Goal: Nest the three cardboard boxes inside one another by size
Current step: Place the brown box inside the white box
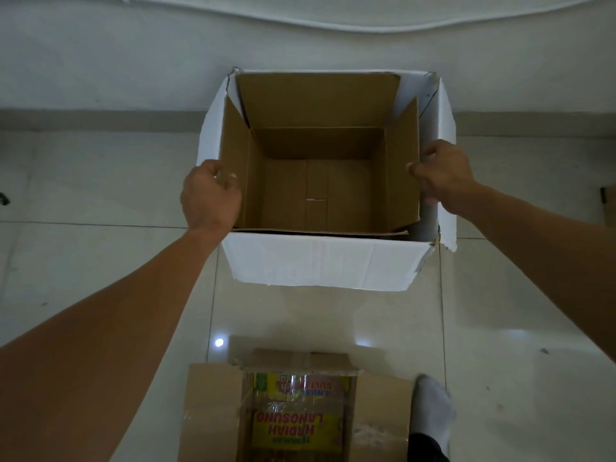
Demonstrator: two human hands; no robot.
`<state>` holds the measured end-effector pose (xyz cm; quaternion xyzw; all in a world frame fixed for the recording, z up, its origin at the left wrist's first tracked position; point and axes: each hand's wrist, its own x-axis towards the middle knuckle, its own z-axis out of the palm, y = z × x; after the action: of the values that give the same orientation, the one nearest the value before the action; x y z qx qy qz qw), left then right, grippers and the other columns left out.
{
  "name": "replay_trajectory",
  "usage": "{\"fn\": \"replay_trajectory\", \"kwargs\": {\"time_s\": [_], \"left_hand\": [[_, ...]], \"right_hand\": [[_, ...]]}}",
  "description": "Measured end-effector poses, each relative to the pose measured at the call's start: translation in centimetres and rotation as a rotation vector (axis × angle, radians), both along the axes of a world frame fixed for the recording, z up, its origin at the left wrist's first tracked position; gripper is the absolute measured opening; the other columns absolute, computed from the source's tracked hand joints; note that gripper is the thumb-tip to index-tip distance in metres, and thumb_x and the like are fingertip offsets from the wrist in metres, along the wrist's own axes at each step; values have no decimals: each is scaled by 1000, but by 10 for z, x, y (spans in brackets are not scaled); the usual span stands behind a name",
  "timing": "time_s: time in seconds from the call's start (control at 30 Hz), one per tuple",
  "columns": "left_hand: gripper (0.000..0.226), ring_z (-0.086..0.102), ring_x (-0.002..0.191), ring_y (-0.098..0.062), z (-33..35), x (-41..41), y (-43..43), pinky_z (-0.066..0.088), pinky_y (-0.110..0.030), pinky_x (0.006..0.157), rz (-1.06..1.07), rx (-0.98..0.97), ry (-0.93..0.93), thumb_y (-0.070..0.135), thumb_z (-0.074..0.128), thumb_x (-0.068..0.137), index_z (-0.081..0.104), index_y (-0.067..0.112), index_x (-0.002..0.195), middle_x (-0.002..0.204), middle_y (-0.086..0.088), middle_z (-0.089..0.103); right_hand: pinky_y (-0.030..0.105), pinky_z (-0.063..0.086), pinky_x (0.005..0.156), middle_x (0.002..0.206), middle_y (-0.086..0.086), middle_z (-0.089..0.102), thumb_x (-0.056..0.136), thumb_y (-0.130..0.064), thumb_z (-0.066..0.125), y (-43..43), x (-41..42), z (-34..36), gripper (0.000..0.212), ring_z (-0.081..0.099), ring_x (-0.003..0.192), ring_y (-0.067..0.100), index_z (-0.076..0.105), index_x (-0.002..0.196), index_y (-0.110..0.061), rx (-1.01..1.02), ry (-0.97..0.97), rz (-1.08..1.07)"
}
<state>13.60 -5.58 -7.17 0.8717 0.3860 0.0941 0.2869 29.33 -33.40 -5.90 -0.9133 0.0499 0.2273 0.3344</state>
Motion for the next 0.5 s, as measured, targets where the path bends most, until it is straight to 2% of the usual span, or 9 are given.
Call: {"fn": "replay_trajectory", "kwargs": {"time_s": [0.07,0.13,0.33,0.43,0.5], "left_hand": [[24,61,100,-32,0,-6,-4,44,-43,96,-27,21,52,19,55,91,64,7,110,108,-14,68],[24,62,97,-32,1,-13,-8,42,-44,96,-35,64,69,19,55,90,64,7,108,105,-14,69],[27,61,104,-26,9,-36,-17,39,-42,100,27,80,8,20,56,91,61,9,116,113,-11,67],[29,60,106,-25,16,-54,-25,39,-40,100,67,72,-11,20,57,91,59,10,118,116,-9,66],[29,61,104,-25,22,-69,-32,39,-39,99,117,60,-19,19,58,90,58,10,118,114,-9,66]], "right_hand": [[42,57,73,101,10,55,87,-19,63,1,-3,-1,40,61,92,31,50,124,-10,-23,-6,34],[40,55,82,112,15,59,86,-16,63,1,-7,0,47,61,99,32,46,130,-9,-42,-35,47],[36,47,86,130,17,53,86,-15,62,5,-25,13,54,54,114,33,39,134,-9,-7,-168,85],[33,47,85,133,13,50,87,-15,61,10,-47,21,50,52,110,26,41,132,-13,41,-198,120],[37,49,93,135,11,48,87,-15,61,13,-68,24,49,52,115,27,41,132,-16,68,-170,131]]}}
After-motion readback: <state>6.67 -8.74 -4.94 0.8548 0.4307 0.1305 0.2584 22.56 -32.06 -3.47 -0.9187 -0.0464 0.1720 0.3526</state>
